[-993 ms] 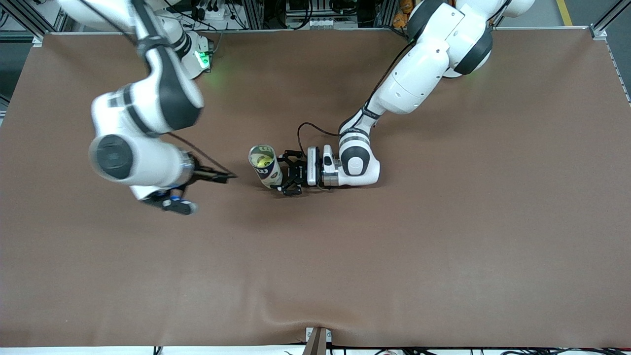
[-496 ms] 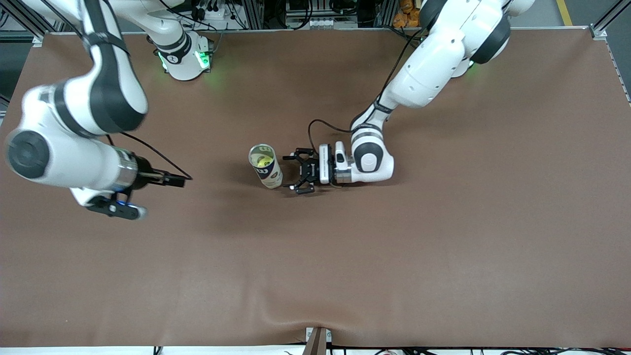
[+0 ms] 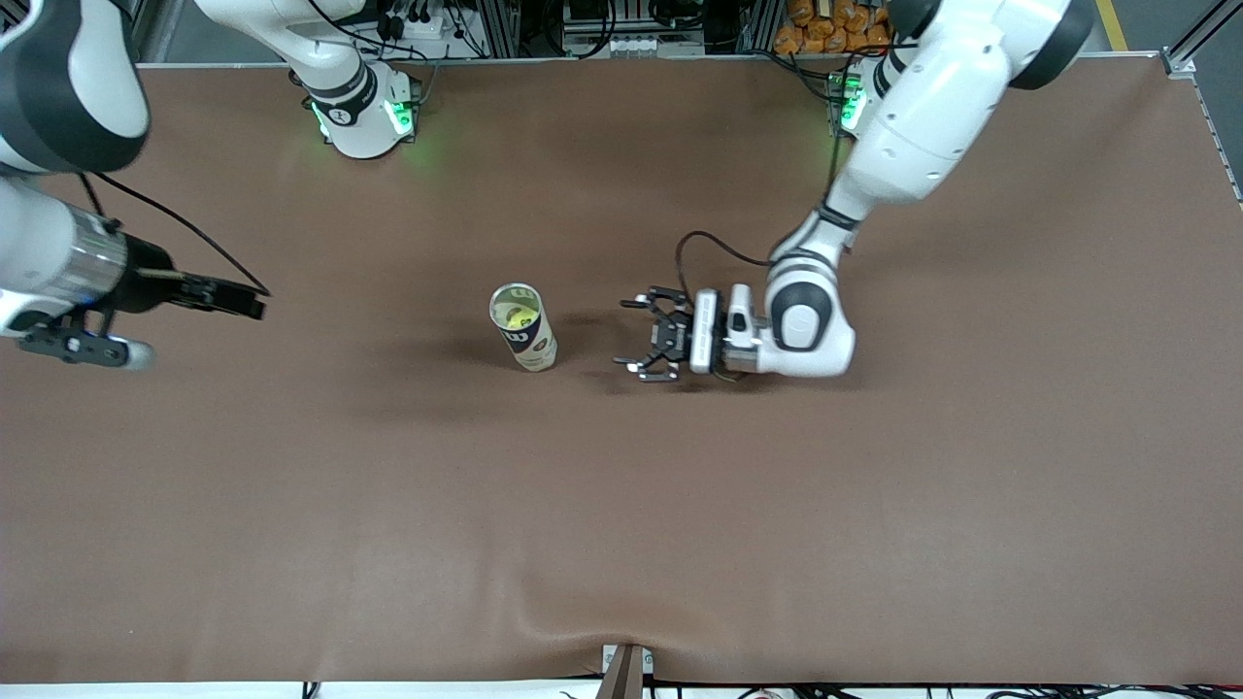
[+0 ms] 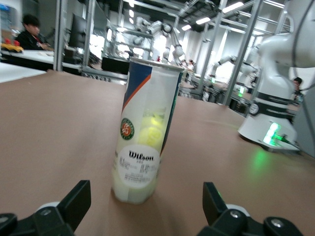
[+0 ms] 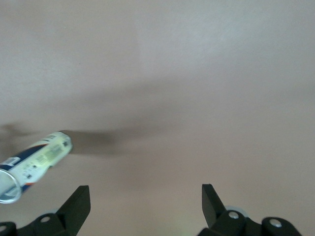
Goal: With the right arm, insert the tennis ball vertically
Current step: 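Set the can upright, open the left gripper while the right gripper withdraws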
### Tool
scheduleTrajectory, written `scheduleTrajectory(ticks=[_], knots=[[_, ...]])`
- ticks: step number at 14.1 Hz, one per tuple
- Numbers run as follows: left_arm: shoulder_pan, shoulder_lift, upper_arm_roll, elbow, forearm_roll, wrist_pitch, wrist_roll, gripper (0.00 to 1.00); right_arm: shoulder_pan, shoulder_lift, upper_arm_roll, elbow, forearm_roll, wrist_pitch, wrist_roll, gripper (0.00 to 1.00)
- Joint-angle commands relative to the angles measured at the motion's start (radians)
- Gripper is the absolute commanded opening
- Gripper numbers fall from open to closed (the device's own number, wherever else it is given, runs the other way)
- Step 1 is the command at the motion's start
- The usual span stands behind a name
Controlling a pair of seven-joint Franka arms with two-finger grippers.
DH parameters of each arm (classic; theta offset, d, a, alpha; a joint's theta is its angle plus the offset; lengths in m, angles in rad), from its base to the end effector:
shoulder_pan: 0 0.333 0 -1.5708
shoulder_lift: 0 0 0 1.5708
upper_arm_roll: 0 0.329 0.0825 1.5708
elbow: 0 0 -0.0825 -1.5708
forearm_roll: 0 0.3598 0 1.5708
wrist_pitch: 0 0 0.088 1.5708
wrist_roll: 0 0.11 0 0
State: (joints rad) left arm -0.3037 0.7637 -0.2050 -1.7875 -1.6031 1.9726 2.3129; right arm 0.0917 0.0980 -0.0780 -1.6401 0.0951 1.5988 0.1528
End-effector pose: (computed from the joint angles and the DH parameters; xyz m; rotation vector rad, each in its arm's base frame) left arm 0.5260 -0.3557 0.1765 1.3054 -1.2676 0.8243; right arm 0.5545 0.0197 0.5532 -3.0498 0.2269 0.2232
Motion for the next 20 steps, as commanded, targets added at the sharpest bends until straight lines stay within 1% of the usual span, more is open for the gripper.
scheduleTrajectory(ticks=[1, 3, 5, 7, 9, 11, 13, 15, 18, 20], knots=[[0.076, -0.084, -0.004, -0.035, 0.165, -0.052, -0.13, 1.0, -0.039, -0.087, 0.024, -0.035, -0.075, 0.001, -0.106, 1.0], [0.127, -0.118, -0.004, -0.027, 0.288, -0.079, -0.231, 1.0, -0.082, -0.1, 0.043, -0.02, -0.077, -0.049, -0.137, 1.0], [0.181, -0.139, -0.001, -0.023, 0.391, -0.142, -0.334, 1.0, -0.107, -0.101, 0.063, 0.031, -0.078, -0.091, -0.144, 1.0], [0.24, -0.146, -0.002, 0.023, 0.513, -0.207, -0.413, 1.0, -0.106, -0.101, 0.064, 0.084, -0.078, -0.129, -0.144, 1.0], [0.29, -0.153, -0.002, 0.052, 0.616, -0.296, -0.547, 1.0, -0.106, -0.1, 0.066, 0.127, -0.075, -0.154, -0.15, 1.0], [0.314, -0.152, -0.002, 0.121, 0.705, -0.346, -0.636, 1.0, -0.096, -0.1, 0.064, 0.155, -0.075, -0.201, -0.165, 1.0], [0.321, -0.152, 0.006, 0.169, 0.776, -0.385, -0.722, 1.0, -0.096, -0.097, 0.063, 0.193, -0.077, -0.234, -0.164, 1.0], [0.343, -0.153, 0.006, 0.207, 0.833, -0.435, -0.825, 1.0, -0.102, -0.095, 0.058, 0.197, -0.077, -0.232, -0.162, 1.0], [0.354, -0.15, 0.006, 0.299, 0.949, -0.475, -0.953, 1.0, -0.096, -0.093, 0.058, 0.184, -0.077, -0.227, -0.15, 1.0], [0.354, -0.152, 0.006, 0.324, 0.965, -0.5, -1.05, 1.0, -0.099, -0.084, 0.06, 0.175, -0.074, -0.168, -0.145, 1.0]])
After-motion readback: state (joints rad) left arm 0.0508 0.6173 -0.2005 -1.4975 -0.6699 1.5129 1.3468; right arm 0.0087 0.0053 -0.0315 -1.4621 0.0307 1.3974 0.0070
